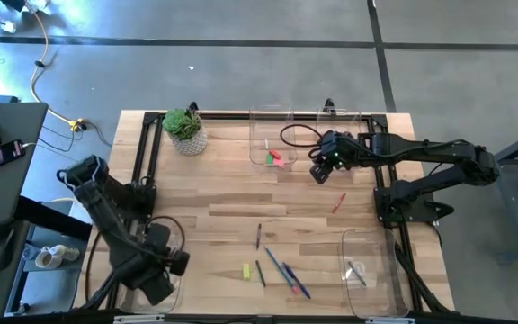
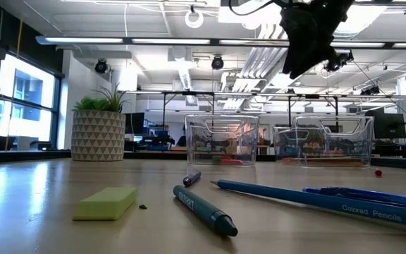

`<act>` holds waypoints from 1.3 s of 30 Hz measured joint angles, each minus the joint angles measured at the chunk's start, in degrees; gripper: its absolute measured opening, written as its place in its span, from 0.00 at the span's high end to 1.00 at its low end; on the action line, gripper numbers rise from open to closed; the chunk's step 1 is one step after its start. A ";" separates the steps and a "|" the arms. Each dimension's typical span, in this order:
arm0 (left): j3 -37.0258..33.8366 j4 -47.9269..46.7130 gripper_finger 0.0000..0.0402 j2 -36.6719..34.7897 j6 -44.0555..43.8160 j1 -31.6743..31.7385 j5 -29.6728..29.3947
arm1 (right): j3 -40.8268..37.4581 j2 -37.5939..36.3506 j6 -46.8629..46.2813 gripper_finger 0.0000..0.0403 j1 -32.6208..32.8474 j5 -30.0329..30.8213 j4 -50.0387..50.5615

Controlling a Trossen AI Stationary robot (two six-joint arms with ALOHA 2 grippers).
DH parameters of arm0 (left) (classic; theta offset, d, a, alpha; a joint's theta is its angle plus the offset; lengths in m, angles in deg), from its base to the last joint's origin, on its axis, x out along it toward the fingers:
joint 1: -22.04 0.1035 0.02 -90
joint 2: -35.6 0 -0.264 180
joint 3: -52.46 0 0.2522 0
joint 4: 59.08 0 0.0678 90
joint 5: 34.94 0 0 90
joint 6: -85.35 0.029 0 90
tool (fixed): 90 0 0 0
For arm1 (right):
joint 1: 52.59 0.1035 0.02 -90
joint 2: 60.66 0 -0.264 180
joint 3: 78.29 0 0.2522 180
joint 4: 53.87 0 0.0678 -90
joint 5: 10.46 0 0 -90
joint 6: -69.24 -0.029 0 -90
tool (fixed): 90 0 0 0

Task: Sort crayons/erasers/pens/pencils in bins
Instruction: Put the black pen into the bottom left transparent bin, then put the red crayon into the bottom right transparent bin

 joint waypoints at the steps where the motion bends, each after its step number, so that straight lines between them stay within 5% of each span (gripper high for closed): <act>1: -0.53 0.91 0.99 0.05 -0.11 -0.52 0.61 | 0.00 0.00 0.00 0.60 0.00 0.00 -0.18; 22: -16.59 21.15 0.98 0.50 -0.42 -2.07 3.96 | 0.00 0.00 -0.44 0.60 0.00 0.00 -1.17; 39: -18.65 24.20 0.78 0.50 -0.61 -2.22 3.71 | 0.00 0.00 -4.50 0.60 0.05 -2.83 -1.04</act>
